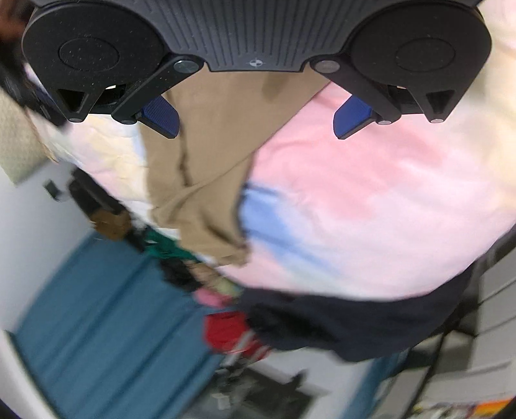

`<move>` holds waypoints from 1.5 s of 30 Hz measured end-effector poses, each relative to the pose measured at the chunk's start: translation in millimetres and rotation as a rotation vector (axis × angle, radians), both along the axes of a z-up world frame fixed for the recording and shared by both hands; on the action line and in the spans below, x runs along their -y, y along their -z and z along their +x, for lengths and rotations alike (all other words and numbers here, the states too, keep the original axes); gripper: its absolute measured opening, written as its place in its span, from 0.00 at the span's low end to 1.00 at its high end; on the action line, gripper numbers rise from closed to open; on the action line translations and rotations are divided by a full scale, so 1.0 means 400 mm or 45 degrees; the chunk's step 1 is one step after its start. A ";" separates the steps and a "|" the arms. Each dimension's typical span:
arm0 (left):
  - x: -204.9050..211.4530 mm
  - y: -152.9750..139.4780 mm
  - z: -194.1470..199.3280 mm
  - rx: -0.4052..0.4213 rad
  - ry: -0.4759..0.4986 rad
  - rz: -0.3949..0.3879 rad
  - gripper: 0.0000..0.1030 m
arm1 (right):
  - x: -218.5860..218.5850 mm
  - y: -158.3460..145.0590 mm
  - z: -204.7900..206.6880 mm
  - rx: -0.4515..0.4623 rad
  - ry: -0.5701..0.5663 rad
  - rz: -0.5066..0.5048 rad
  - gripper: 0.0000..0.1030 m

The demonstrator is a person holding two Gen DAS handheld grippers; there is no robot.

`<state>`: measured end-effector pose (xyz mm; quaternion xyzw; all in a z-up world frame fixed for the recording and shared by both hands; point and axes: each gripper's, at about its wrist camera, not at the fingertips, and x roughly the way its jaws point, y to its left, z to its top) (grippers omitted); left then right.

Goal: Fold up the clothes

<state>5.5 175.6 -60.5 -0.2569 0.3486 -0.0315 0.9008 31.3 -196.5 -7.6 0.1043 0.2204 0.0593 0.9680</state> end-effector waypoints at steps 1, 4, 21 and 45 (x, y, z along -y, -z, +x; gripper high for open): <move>-0.008 0.009 0.003 -0.039 -0.029 -0.012 0.95 | 0.015 0.009 -0.019 -0.014 0.004 0.028 0.88; -0.028 0.051 0.021 -0.185 -0.097 -0.042 0.89 | 0.060 0.036 -0.051 -0.056 0.034 0.132 0.88; 0.018 0.086 -0.015 -0.480 -0.203 0.080 0.26 | 0.173 0.142 -0.023 -0.234 0.034 0.487 0.88; 0.424 0.053 -0.110 -0.323 0.761 0.425 0.27 | 0.190 0.196 -0.058 -0.435 -0.047 0.608 0.88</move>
